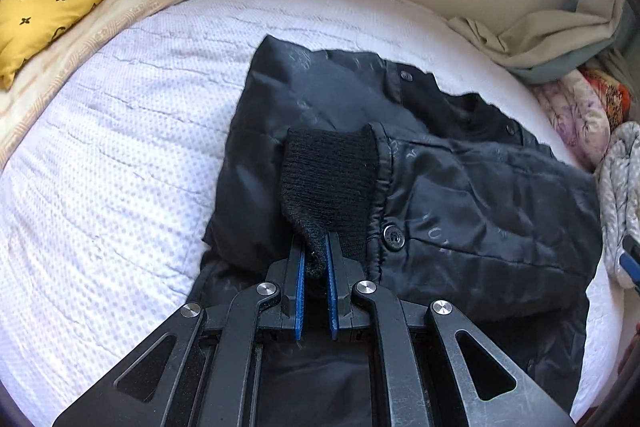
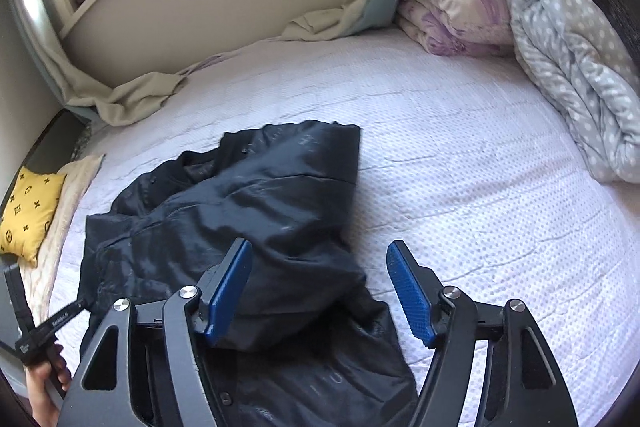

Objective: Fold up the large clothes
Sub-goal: 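Fold the held cuff back toward the jacket hem with the left gripper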

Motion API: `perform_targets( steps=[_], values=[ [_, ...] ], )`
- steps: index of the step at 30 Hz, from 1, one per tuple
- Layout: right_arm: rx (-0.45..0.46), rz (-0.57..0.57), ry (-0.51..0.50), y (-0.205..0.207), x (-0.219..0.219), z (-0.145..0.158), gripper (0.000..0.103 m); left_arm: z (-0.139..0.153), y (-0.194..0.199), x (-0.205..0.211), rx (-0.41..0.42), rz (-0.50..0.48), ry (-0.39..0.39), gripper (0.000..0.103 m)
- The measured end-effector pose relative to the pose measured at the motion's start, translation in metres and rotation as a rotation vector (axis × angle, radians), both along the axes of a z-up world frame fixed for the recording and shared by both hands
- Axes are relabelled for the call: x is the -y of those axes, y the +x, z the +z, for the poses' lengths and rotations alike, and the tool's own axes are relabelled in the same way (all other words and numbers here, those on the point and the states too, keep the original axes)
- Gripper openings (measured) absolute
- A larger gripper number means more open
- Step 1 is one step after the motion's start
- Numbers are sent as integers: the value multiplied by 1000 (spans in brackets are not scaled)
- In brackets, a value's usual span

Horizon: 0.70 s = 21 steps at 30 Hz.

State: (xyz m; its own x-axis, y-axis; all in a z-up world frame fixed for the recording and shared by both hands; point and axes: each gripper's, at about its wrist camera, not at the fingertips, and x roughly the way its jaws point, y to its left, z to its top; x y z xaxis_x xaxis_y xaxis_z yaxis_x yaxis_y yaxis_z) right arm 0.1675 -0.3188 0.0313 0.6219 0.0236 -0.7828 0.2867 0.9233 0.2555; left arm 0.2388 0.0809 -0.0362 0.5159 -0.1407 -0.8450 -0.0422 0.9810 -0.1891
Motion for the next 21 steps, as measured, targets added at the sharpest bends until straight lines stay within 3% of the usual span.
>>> perform_targets(
  steps=[3, 8, 13, 14, 15, 16, 18, 21],
  values=[
    [-2, -18, -4, 1, 5, -2, 68, -1, -7, 5, -38, -17, -30, 12],
    [32, 27, -63, 11, -6, 3, 68, -1, -11, 11, -75, -42, -3, 14],
    [60, 131, -173, 35, -36, -5, 67, 7, -13, 3, -74, 12, 15, 27],
    [48, 143, -169, 39, -39, -10, 66, 12, -15, -1, -57, 33, 39, 32],
    [31, 153, -164, 43, -42, -17, 65, 20, -18, -5, -18, 58, 80, 43],
    [13, 158, -163, 46, -43, -23, 63, 29, -21, -5, 40, 80, 122, 56],
    [-10, 156, -178, 49, -45, -32, 61, 51, -30, -2, 190, 90, 174, 70],
    [46, 137, -175, 48, -43, -25, 61, 60, -33, 15, 273, -11, 116, 78]
  ],
)
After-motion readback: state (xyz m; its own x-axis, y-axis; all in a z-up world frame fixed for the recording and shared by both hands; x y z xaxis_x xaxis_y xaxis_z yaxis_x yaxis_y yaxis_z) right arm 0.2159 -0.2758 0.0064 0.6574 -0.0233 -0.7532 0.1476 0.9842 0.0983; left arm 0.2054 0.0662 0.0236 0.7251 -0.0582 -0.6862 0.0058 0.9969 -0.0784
